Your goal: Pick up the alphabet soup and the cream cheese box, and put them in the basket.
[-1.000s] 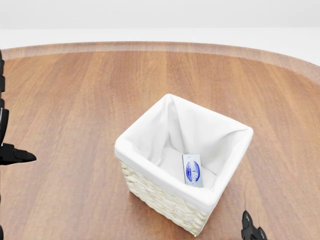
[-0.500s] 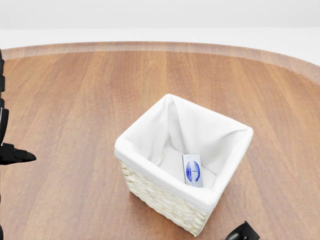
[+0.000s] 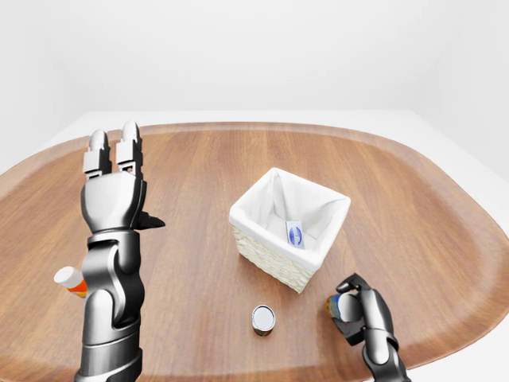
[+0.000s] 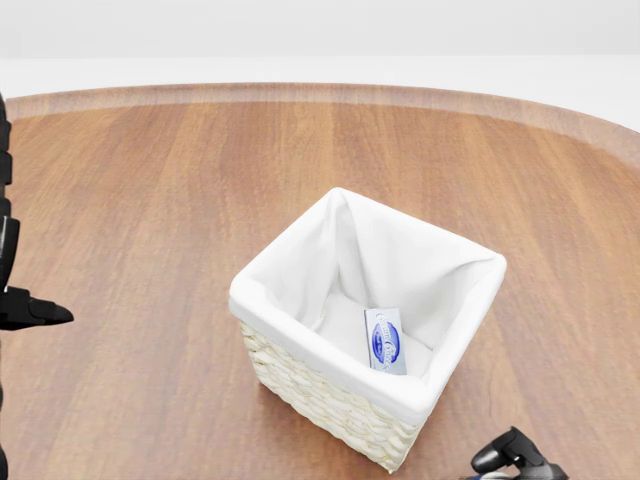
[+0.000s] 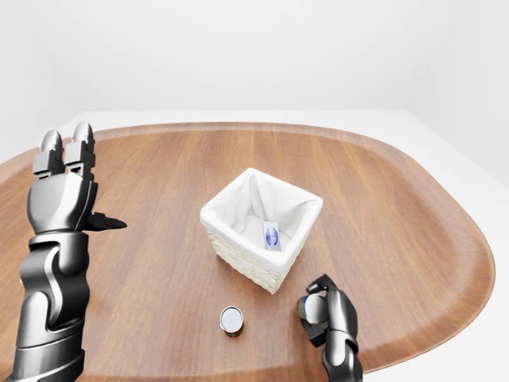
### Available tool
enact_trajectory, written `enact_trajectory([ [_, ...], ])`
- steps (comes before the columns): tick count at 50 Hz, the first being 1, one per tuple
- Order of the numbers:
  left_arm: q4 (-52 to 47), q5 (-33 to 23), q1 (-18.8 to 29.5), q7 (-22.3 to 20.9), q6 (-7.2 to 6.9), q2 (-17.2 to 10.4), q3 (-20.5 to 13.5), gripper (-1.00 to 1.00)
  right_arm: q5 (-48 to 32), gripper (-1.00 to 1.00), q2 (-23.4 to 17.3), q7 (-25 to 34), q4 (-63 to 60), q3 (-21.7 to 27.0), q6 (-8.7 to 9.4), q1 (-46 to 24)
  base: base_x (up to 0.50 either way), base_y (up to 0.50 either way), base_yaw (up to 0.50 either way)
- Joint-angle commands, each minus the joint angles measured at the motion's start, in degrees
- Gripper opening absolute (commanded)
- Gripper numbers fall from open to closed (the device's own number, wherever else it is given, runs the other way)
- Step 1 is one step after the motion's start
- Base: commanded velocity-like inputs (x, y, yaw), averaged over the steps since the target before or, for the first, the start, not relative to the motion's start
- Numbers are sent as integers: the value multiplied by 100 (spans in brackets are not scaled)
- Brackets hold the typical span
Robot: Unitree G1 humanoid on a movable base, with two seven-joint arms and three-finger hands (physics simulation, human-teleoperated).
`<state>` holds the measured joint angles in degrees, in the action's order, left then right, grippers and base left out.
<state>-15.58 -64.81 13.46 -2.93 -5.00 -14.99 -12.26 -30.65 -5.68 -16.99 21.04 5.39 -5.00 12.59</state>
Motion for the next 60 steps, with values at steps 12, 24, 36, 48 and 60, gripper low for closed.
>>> enact_trajectory([
  [12,83,7,27,11,0,-15,8,100,72,-100,-53,-291,-493,556,0,-285,0,0,0],
  [24,75,36,21,48,0,-9,2,100,463,-100,-122,-367,-696,829,0,-446,0,0,0],
  [36,-39,39,17,-28,0,-4,-10,100,598,-100,-87,-184,-1321,1040,65,-484,0,0,0],
  [48,-31,68,21,-24,0,-8,-18,100,592,-100,-67,-359,-1764,1207,581,-680,0,0,0],
  [60,21,103,30,22,0,-21,-22,100,876,-100,-15,-450,-2348,1274,979,-775,0,0,0],
])
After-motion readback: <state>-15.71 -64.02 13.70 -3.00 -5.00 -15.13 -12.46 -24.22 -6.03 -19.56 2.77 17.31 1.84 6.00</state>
